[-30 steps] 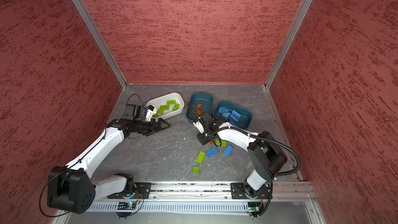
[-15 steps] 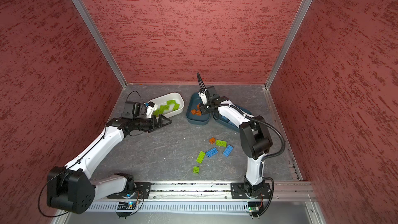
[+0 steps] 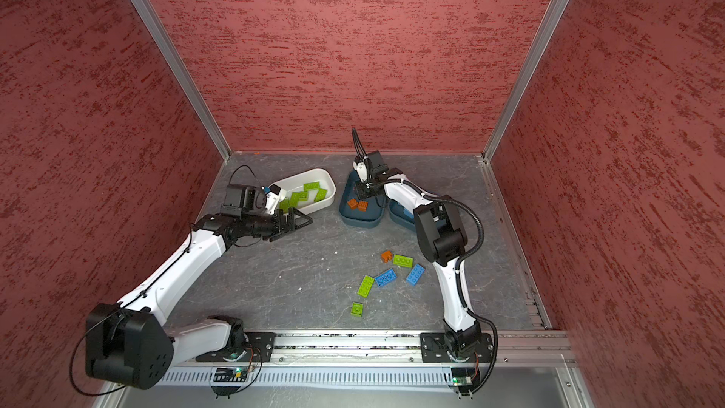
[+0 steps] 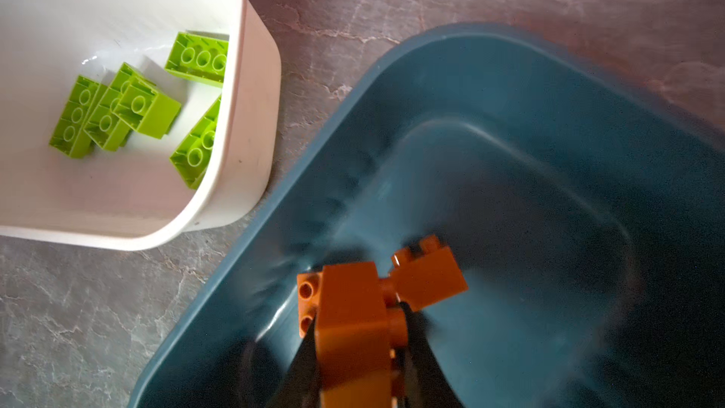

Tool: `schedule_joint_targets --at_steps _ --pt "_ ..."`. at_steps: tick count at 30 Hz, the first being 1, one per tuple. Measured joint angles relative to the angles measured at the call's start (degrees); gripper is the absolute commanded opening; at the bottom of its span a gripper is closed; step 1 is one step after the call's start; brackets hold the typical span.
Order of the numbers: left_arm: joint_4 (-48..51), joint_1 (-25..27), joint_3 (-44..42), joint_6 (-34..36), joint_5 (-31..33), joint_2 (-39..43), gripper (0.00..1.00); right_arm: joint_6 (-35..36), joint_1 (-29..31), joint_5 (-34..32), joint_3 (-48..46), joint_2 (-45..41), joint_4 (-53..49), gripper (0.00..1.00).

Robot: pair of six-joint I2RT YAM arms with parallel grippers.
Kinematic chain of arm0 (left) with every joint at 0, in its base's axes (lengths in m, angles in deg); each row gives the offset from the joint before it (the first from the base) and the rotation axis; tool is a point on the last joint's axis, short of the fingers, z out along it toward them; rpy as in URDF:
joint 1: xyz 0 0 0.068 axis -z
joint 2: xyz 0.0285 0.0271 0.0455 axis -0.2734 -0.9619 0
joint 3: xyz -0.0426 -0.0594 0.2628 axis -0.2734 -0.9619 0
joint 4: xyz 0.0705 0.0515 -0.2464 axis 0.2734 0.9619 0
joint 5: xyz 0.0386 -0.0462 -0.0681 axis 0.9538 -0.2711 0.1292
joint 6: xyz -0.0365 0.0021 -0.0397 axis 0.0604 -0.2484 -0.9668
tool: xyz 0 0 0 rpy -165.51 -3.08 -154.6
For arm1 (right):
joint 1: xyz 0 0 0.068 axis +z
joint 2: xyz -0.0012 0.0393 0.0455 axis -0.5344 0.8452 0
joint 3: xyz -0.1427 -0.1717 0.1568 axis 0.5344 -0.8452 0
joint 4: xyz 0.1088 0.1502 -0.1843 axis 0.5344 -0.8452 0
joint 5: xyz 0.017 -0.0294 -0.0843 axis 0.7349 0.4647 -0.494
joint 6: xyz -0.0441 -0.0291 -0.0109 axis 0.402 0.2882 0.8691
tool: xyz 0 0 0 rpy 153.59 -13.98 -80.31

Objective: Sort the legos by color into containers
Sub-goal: 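Carry the orange-brown brick into the nearer teal tub and release it, then return the right gripper to the pile and grasp a lime-green brick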

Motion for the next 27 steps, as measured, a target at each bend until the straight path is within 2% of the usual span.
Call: schedule_joint_targets --at_steps 5,11,14,22,27 --pt "0.0 0.0 0.0 0.1 0.0 -0.9 1.0 -2.2 0.0 1.5 0.7 1.7 1.7 0.52" --pt "0.0 0.0 0.0 0.1 0.0 -1.3 1.0 -3.1 0.0 2.4 -0.4 0.5 3.1 0.58" --pt "0.0 0.0 0.0 0.2 0.0 -1.3 1.0 -3.1 0.0 3.0 -5.4 -4.1 3.7 0.6" --pt "0.0 0.0 0.0 0.2 -0.3 -1.3 1.0 -3.8 1.5 3.1 -24.7 -25.6 3.3 0.68" --pt "0.0 -0.1 0.0 0.2 -0.5 -1.6 1.0 -8.7 5.9 1.4 -35.9 -34.4 0.7 0.7"
